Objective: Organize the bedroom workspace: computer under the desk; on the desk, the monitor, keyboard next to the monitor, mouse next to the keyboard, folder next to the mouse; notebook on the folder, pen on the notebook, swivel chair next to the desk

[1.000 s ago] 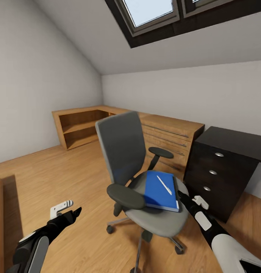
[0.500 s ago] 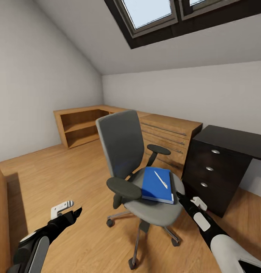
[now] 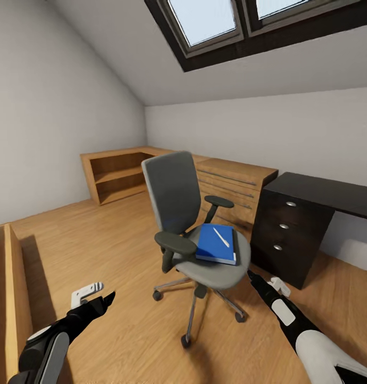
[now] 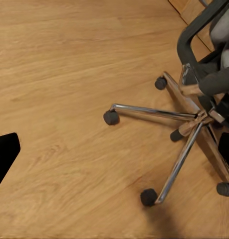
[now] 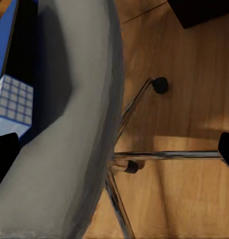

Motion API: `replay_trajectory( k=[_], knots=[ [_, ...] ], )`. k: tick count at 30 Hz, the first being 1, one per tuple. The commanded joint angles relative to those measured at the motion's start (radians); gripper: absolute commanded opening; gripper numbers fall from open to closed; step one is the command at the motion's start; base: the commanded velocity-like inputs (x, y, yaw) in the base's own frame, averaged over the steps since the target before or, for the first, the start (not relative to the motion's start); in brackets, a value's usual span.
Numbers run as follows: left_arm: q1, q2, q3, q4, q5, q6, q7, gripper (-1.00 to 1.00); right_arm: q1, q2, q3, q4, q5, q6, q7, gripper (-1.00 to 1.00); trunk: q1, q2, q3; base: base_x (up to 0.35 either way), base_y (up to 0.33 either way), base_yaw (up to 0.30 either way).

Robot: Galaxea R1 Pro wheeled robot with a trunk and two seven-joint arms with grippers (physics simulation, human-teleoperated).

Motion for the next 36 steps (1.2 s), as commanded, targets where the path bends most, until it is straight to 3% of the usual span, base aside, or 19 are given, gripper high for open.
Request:
replay_trajectory(
  k=[1,22,23,25,27,29,36],
  knots=[
    [-0.001,-0.001,0.002,-0.001,0.008,0.006,0.002,1.0,-0.001,0.0,-0.004,0.001,-0.009,0.002,0.006,1.0,-0.001,0.0,-0.001,-0.259,0.0,0.0],
    [-0.001,-0.003,0.001,-0.001,0.001,0.006,0.002,1.0,-0.001,0.001,-0.004,0.001,-0.01,0.002,0.01,1.0,-0.001,0.0,-0.001,-0.044,0.0,0.0],
    [-0.001,-0.003,-0.033,-0.001,-0.022,0.006,0.003,1.0,-0.001,0.001,-0.004,0.001,-0.011,0.003,0.012,1.0,-0.001,0.0,-0.001,0.0,0.0,0.0],
    [-0.001,-0.003,-0.064,-0.001,-0.039,0.006,0.005,1.0,-0.001,0.001,-0.004,0.002,-0.012,0.004,0.032,1.0,-0.001,0.0,-0.001,0.0,0.0,0.0],
    [-0.001,-0.003,-0.073,-0.001,-0.049,0.006,0.005,1.0,0.0,0.0,-0.004,0.002,-0.012,0.004,0.052,1.0,-0.001,0.0,-0.001,0.0,0.0,0.0],
    [-0.001,-0.004,-0.09,0.0,-0.072,0.005,0.006,1.0,0.001,-0.001,-0.004,0.004,-0.01,0.008,0.135,1.0,-0.001,0.0,-0.001,0.0,0.0,0.0],
    [-0.001,-0.004,-0.107,0.001,-0.082,0.005,0.005,1.0,0.002,-0.003,-0.004,0.007,-0.01,0.03,0.189,1.0,-0.001,0.0,-0.001,0.0,0.0,0.0]
  ],
)
